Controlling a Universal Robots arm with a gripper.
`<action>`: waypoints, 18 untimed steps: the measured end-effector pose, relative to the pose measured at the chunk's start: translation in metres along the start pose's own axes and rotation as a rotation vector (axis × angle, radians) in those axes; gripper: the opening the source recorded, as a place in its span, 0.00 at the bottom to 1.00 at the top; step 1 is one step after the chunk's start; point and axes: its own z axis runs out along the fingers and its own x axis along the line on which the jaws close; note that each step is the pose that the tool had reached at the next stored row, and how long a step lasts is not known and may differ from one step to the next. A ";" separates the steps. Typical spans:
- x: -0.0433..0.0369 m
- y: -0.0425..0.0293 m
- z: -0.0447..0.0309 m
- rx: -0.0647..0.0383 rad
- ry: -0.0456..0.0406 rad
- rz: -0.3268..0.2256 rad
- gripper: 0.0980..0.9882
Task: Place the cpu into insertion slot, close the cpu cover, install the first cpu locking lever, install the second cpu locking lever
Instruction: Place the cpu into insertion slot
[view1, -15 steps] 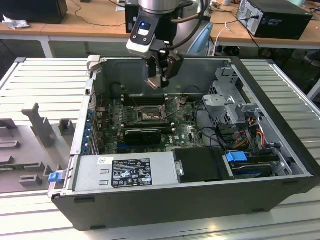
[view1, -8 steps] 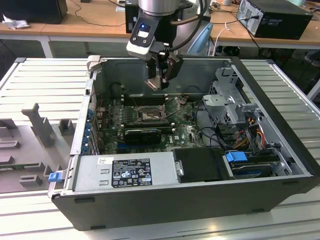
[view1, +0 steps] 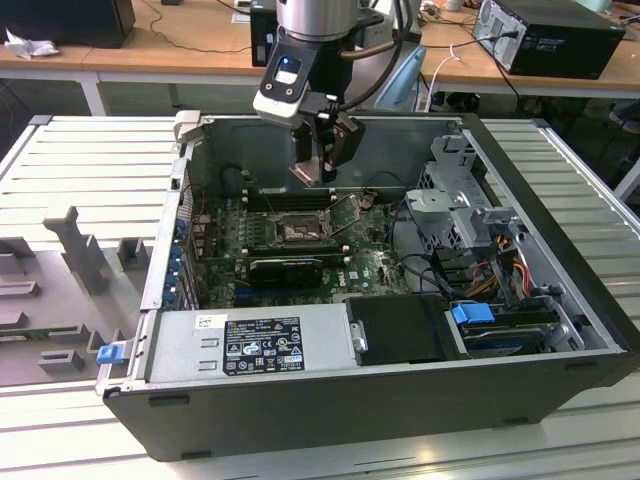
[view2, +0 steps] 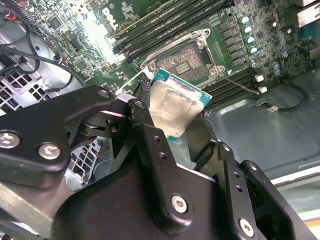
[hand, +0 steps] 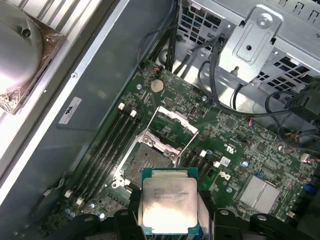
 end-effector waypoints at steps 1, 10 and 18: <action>0.0000 -0.0001 0.0009 0.000 0.0000 0.000 0.48; -0.0002 -0.0006 0.0075 0.000 0.0000 0.000 0.48; -0.0003 -0.0010 0.0123 0.000 0.0000 0.000 0.48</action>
